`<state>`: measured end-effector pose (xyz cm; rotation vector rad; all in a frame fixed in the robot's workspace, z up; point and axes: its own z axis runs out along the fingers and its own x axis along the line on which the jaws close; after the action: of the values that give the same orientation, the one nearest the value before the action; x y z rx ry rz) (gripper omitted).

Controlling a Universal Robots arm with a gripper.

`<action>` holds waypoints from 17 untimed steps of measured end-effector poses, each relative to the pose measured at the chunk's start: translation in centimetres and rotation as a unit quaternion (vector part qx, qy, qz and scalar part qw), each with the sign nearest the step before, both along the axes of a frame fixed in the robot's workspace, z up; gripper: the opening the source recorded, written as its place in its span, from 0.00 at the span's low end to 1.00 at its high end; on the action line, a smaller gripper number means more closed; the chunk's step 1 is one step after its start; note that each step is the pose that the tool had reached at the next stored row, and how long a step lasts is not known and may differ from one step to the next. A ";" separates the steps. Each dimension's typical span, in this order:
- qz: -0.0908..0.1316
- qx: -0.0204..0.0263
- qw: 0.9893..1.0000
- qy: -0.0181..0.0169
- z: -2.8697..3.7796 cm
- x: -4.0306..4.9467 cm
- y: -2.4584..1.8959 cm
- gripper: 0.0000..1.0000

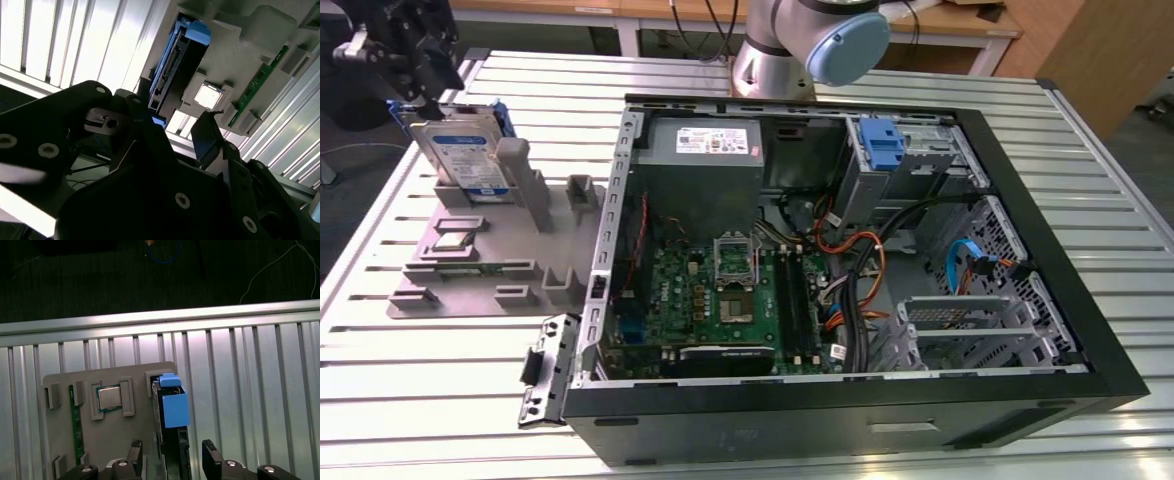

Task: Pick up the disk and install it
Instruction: 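Pick up the disk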

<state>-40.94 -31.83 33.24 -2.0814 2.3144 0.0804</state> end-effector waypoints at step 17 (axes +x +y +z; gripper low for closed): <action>0.000 0.000 1.000 0.000 -0.23 0.00 0.00 0.65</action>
<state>-40.94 -31.83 33.01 -2.0814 2.3143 0.0804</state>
